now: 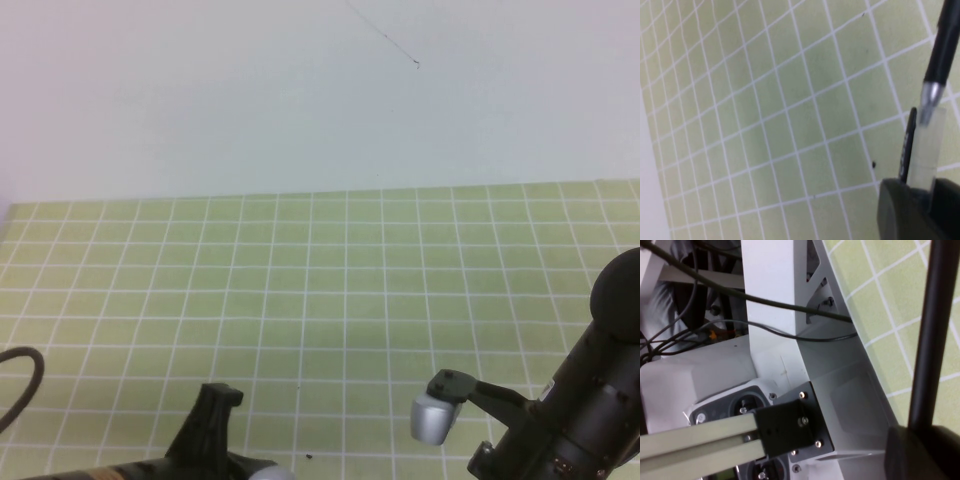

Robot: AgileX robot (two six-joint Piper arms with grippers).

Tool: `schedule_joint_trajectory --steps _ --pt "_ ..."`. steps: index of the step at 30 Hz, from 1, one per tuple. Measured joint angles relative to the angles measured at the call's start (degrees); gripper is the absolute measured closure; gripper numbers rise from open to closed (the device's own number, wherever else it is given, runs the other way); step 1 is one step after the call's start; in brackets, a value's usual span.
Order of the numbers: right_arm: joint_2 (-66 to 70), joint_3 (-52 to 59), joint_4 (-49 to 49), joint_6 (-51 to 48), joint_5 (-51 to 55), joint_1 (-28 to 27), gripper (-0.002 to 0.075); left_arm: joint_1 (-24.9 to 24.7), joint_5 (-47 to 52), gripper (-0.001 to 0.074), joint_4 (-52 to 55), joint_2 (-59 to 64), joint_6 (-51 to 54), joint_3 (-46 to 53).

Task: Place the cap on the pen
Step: Put the cap on the pen

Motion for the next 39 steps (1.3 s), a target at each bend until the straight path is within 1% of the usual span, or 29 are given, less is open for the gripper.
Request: schedule_joint_trajectory --steps 3,6,10,15,19,22,26,28,33,39 --pt "0.00 0.00 0.00 0.00 -0.09 0.00 0.0729 -1.04 -0.13 0.0734 -0.87 0.00 0.00 0.00" --pt "0.00 0.00 0.00 -0.26 -0.09 0.00 0.0729 -1.04 -0.25 0.0734 -1.28 0.00 0.09 0.00" --pt "0.00 0.00 0.00 -1.70 -0.09 0.00 0.0729 -1.04 -0.25 0.0734 -2.38 0.00 3.21 0.00" --pt "0.00 0.00 -0.08 -5.32 -0.09 0.00 0.0729 -1.04 1.76 0.0734 -7.72 0.00 8.62 0.00" --pt "0.00 0.00 -0.40 -5.34 -0.09 0.00 0.0729 -1.04 4.06 0.0734 -12.61 0.00 14.69 0.00" --pt "0.00 -0.11 -0.84 -5.43 -0.09 0.00 0.0729 -1.04 5.81 0.0734 -18.25 0.00 20.42 0.00" --pt "0.00 -0.80 -1.09 -5.02 -0.09 0.00 0.0729 -1.04 6.22 0.0734 -26.90 0.00 25.33 0.00" --pt "0.00 -1.16 -0.81 -4.77 -0.09 0.00 0.0729 -1.04 6.22 0.0734 -29.31 0.00 28.53 0.00" --pt "0.00 -1.16 -0.21 -4.77 -0.09 0.00 0.0729 -1.04 7.30 0.0734 -31.56 0.00 30.22 0.00" --pt "0.00 -1.16 2.35 -4.94 -1.59 0.00 0.0729 -1.04 8.59 0.0734 -31.56 0.00 32.98 0.00"
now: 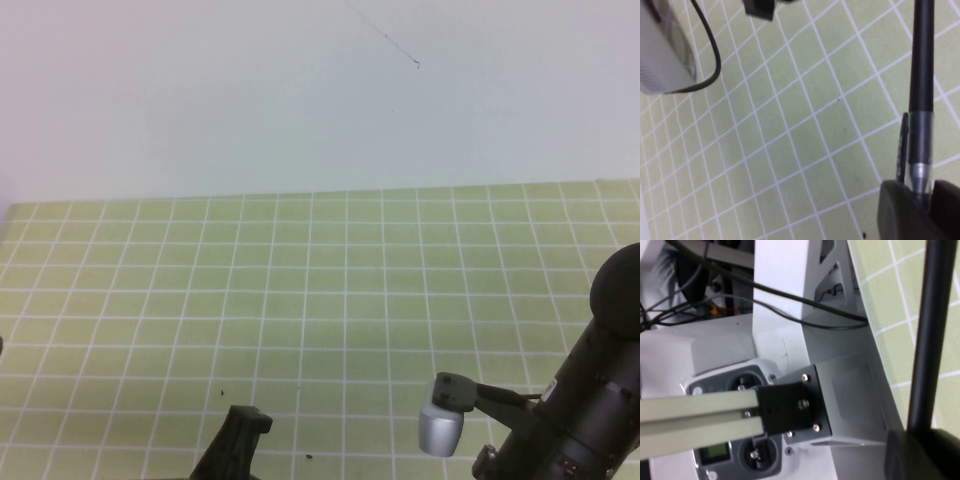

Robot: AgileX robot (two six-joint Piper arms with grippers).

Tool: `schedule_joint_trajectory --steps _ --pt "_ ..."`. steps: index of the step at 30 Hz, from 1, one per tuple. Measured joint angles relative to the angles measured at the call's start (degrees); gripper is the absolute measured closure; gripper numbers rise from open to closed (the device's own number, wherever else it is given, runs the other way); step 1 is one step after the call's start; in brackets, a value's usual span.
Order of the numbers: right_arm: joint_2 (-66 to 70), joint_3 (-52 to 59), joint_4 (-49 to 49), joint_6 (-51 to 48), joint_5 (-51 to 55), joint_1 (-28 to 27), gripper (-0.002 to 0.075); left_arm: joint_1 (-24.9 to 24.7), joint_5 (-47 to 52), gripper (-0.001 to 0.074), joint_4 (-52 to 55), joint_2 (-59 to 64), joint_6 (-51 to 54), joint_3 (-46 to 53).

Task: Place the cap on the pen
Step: Put the cap on the pen

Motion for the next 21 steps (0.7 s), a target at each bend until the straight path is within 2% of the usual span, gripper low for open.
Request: schedule_joint_trajectory --steps 8,11,13,16,18,19,21 --pt "0.00 0.00 1.32 0.00 -1.33 0.00 0.0729 0.00 -0.50 0.0733 -2.48 0.00 -0.26 0.00" --pt "0.00 0.00 0.91 0.00 -0.84 0.00 0.0729 0.00 -1.64 0.0698 -5.02 0.00 -0.63 0.00" --pt "0.00 0.00 0.44 0.00 -0.62 0.00 0.0729 0.00 -3.66 0.0611 -5.58 0.00 -1.26 0.00" --pt "0.00 0.00 -0.88 0.00 -0.61 0.00 0.0729 0.00 -5.96 0.0407 -5.60 0.00 -3.52 0.00" --pt "0.00 0.00 -1.50 0.19 -0.84 -0.11 0.0729 0.00 -6.26 0.0296 -5.60 0.00 -5.74 0.00" --pt "0.00 0.00 -1.50 0.59 -1.39 -0.11 0.0729 0.00 -6.48 0.0263 -5.33 0.00 -6.32 0.00" --pt "0.00 0.00 -1.50 1.98 -3.70 -0.34 0.0729 0.00 -6.62 0.0262 -5.33 0.00 -6.76 0.00"
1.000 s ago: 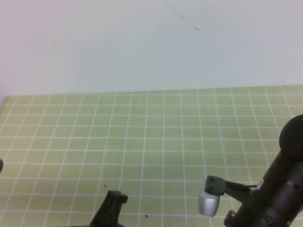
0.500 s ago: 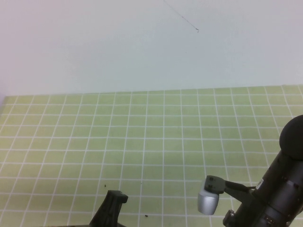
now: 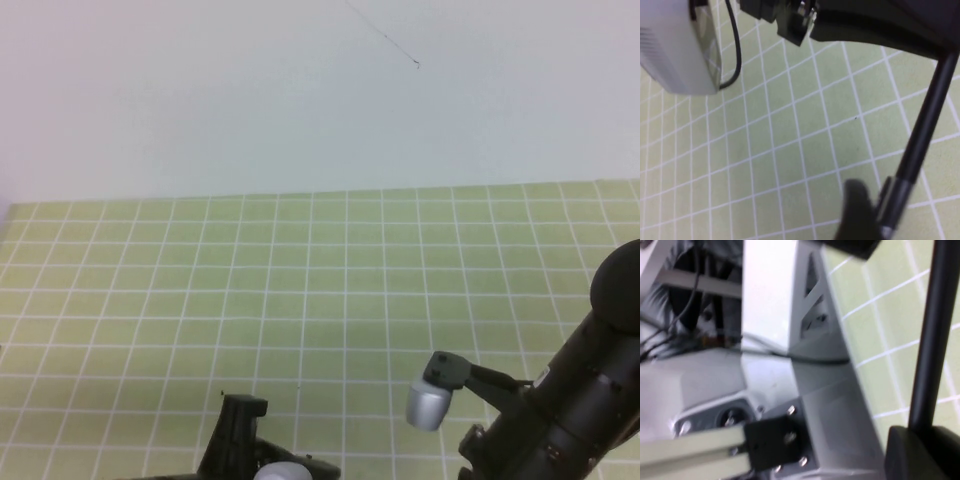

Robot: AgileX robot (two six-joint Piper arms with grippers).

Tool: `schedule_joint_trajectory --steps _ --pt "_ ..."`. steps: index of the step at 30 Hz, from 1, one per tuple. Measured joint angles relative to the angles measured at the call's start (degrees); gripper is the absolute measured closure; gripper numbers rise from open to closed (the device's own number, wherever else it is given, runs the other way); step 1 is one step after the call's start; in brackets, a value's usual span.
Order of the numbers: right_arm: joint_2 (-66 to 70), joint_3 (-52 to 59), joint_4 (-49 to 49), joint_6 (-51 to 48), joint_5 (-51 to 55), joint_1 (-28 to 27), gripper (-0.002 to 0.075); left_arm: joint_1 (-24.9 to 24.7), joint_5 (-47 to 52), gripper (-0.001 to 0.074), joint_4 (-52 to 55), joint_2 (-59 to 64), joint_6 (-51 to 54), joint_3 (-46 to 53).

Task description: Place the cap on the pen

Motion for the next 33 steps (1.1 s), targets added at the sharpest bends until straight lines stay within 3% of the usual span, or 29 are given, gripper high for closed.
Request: schedule_joint_trajectory --steps 6,8,12,13,22,24,29,33 --pt "0.00 -0.11 -3.61 7.01 -18.05 -0.95 0.0729 0.00 -7.92 0.0400 -0.23 0.00 -4.34 0.00" --pt "0.10 -0.11 -5.33 13.70 -25.72 -2.05 0.0729 0.00 -12.09 0.0478 -1.74 0.00 -7.79 0.00" --pt "0.19 -0.11 -5.80 22.88 -37.40 -5.85 0.0729 0.00 -18.02 0.0711 -6.80 0.00 -14.81 0.00" --pt "0.19 -0.11 -5.80 24.29 -39.20 -7.06 0.0729 0.00 -18.44 0.0732 -8.22 0.00 -14.87 0.00" --pt "6.51 -2.06 -5.67 25.06 -36.37 -15.74 0.0707 0.00 -20.27 0.0734 -26.00 0.00 -16.21 0.00" --pt "8.30 -3.28 -5.80 25.06 -34.21 -16.30 0.0657 0.00 -20.98 0.0734 -29.00 0.00 -16.78 0.00" --pt "11.51 -5.84 -8.38 25.06 -32.55 -16.30 0.0442 0.00 -21.11 0.0734 -32.39 0.00 -16.78 0.00" --pt "12.36 -7.27 -9.44 25.06 -33.76 -16.30 0.0400 0.00 -21.11 0.0735 -32.68 0.00 -16.78 0.00"
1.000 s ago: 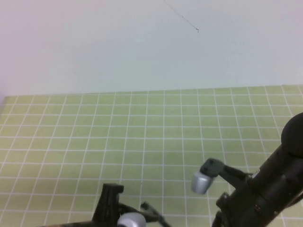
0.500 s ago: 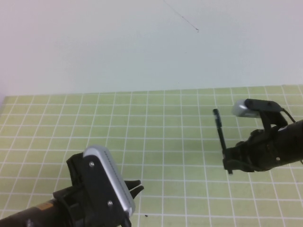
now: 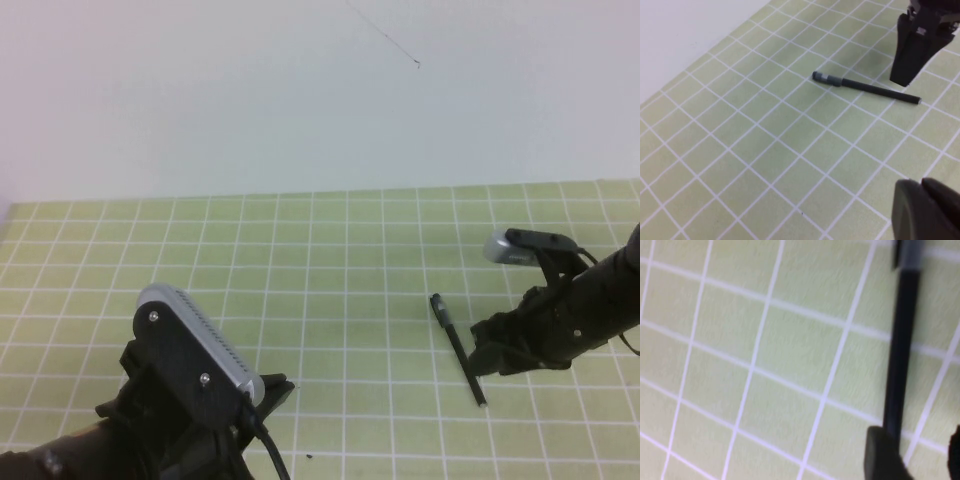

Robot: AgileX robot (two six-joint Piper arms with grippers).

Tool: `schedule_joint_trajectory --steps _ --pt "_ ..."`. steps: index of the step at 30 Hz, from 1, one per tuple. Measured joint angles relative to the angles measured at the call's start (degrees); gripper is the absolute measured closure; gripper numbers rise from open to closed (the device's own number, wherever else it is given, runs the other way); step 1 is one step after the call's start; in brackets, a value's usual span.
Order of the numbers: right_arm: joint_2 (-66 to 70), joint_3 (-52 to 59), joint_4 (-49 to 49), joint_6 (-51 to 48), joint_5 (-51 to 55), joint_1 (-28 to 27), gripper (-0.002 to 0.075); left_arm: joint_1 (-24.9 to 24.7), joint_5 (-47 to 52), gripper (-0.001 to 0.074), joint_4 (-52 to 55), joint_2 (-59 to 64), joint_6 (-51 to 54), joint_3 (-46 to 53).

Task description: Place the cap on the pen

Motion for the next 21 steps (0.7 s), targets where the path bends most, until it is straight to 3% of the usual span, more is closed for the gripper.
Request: schedule_joint_trajectory --steps 6,9,12,16,21 --pt "-0.93 -5.21 0.11 0.00 8.84 0.00 0.0430 0.00 1.09 0.0734 -2.68 0.00 0.00 0.00" --pt "-3.50 -7.13 -0.30 0.00 14.41 0.00 0.0535 0.00 1.95 0.0734 -4.75 0.00 0.00 0.00" --pt "-8.05 -7.49 -1.24 -0.61 16.29 0.00 0.0710 0.00 2.22 0.0734 -7.01 0.00 0.00 0.00" --pt "-15.47 -7.49 -1.94 -0.49 15.84 0.00 0.0726 0.00 2.22 0.0734 -8.95 0.00 0.00 0.00" --pt "-22.39 -7.49 3.95 -0.11 15.42 0.00 0.0726 0.00 2.12 0.0734 -8.95 0.00 0.00 0.00"
